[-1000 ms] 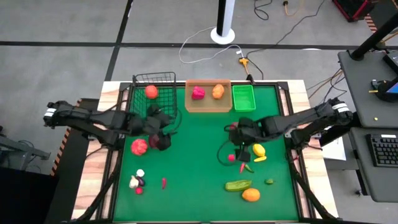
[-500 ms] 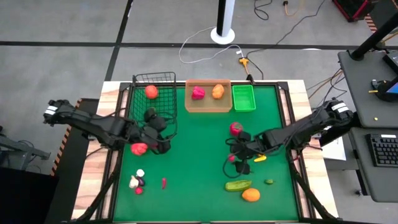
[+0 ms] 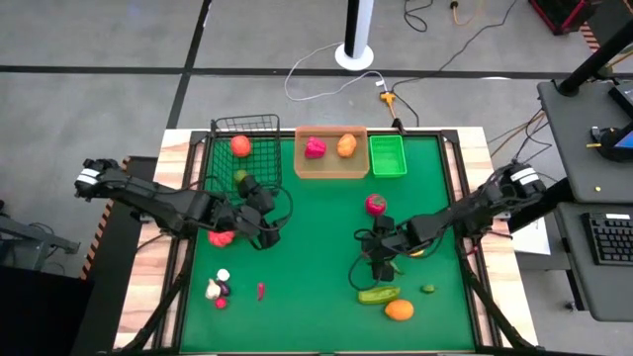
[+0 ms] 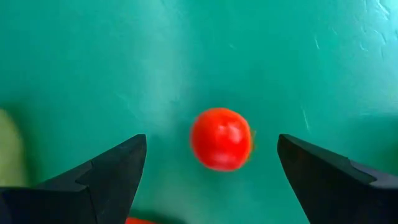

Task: Sort produce into baskets
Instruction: Put the red peach into the black wire basket

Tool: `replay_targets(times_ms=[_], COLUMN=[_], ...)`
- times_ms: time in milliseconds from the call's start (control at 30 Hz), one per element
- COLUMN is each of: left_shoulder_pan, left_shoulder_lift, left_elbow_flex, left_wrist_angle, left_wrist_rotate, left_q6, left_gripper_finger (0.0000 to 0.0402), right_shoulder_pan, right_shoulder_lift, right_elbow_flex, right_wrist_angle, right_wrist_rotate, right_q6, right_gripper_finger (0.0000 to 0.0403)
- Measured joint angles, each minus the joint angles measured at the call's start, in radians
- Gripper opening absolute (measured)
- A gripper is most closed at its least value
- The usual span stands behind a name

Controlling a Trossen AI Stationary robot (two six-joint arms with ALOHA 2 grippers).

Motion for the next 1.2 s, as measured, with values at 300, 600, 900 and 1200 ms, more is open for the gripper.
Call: replay_targets(times_ms=[300,600,900,1200], left_shoulder_pan=[0.001,0.001,0.001,0.0], left_shoulder_lift=[0.055,0.104,0.115,0.113], left_elbow_flex=[0.0,0.0,0.0,-0.028], left_wrist_angle=[0.021,0.04,0.051,0.309], left_wrist_rotate=[0.0,0.0,-0.025,0.141], left_q6=[0.003,0.003,0.003,0.222], left_gripper_finger=[0.0323,0.0323,0.0323,0.0323], right_shoulder_pan=[-0.001,-0.01,-0.016,-0.058], right_shoulder_lift=[0.018,0.018,0.018,-0.022], right_elbow_flex=[0.001,0.001,0.001,0.0], right_wrist_angle=[0.005,0.01,0.022,0.303], right_wrist_rotate=[0.004,0.027,0.022,0.022], right_q6=[-0.005,-0.008,-0.038,-0.133], right_gripper_finger=[0.0315,0.0226,0.0133,0.012])
